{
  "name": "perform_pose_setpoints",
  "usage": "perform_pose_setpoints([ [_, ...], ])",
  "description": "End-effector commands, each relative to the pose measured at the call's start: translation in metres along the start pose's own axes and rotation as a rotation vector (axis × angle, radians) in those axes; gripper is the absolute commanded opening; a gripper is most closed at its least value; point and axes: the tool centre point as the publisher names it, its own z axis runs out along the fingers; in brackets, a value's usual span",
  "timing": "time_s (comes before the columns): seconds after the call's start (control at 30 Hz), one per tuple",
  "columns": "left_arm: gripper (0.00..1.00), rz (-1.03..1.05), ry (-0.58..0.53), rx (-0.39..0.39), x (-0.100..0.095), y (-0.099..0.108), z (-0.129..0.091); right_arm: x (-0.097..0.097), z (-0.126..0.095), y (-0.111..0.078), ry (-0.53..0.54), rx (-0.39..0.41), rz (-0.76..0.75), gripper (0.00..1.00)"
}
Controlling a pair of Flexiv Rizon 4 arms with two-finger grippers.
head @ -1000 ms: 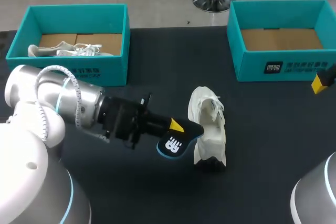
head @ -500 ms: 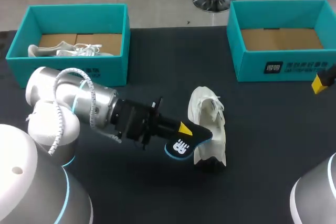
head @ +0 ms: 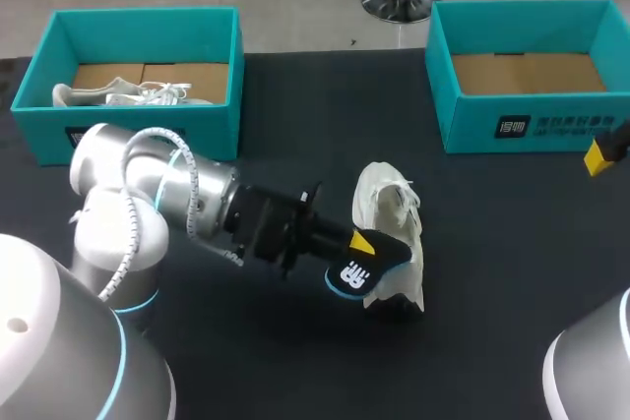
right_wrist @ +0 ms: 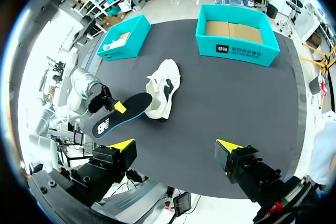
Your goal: Take the shoe out of the shoebox, open the shoe tongue, remove and reinsert the insole, then place the shoe into the shoebox
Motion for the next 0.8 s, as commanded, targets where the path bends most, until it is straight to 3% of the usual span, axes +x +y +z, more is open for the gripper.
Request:
perform_pose_setpoints([
  [0.03, 0.00, 0.004, 0.001, 0.003, -0.004, -0.001, 0.004, 0.000, -0.001, 0.004, 0.000, 0.009, 0.001, 1.00],
  [0.8, 0.00, 0.025, -0.012, -0.020, 0.003, 0.038, 0.034, 0.000, -0.001, 0.004, 0.000, 0.009, 0.001, 1.00],
])
